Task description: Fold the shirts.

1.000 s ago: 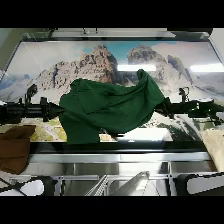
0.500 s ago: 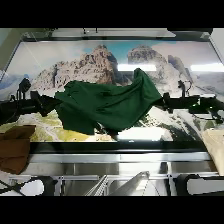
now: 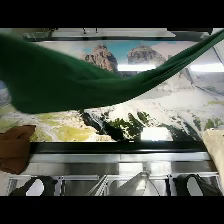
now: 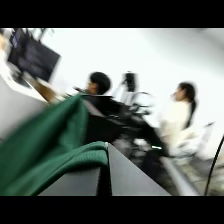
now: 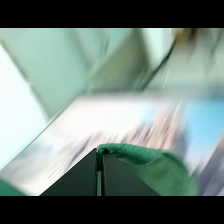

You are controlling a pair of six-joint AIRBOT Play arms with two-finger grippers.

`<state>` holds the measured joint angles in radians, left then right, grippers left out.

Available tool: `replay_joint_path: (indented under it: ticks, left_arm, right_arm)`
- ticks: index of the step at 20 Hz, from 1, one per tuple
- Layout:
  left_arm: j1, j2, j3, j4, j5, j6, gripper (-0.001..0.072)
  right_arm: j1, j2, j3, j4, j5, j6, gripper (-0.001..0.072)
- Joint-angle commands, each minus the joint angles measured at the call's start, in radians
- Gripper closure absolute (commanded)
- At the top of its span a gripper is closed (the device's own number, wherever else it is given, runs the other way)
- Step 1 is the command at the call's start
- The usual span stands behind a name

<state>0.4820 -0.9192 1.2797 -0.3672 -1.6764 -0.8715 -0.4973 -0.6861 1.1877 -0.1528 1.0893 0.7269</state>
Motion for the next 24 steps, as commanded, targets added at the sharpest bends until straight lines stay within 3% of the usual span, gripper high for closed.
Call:
replay_joint_path:
  ticks: [1,3,5,9,12,15,20,24]
  left_arm:
    - [0.135,0.163,0.451,0.098,0.227,-0.068,0.0682]
    - [0.243,0.157,0.681,0.321,0.278,-0.162,0.0682]
    - [0.3,0.105,0.777,0.357,0.28,-0.219,0.0682]
    - [0.24,-0.037,0.618,0.369,0.168,-0.248,0.0681]
    - [0.041,-0.167,0.378,0.485,0.112,-0.2,0.0681]
    - [-0.121,-0.332,0.185,0.604,0.193,-0.097,0.0681]
    - [-0.157,-0.676,0.091,0.645,0.309,0.032,0.0682]
    - [-0.147,-0.946,0.217,0.645,0.318,0.044,0.0682]
  right_arm:
    - [-0.027,0.264,0.192,-0.172,-0.31,-0.061,0.0681]
    - [-0.027,0.274,0.256,-0.195,-0.334,-0.071,0.0681]
    - [-0.027,0.227,0.288,-0.192,-0.334,-0.072,0.0681]
    - [-0.025,-0.006,0.29,-0.185,-0.205,0.025,0.0681]
    - [0.02,-0.274,0.289,-0.158,-0.019,0.068,0.0681]
    - [0.079,-0.563,0.288,-0.158,0.084,0.102,0.0681]
    - [0.122,-1.006,0.288,-0.146,0.087,0.13,0.0681]
    - [0.109,-1.252,0.29,0.051,0.048,0.049,0.0682]
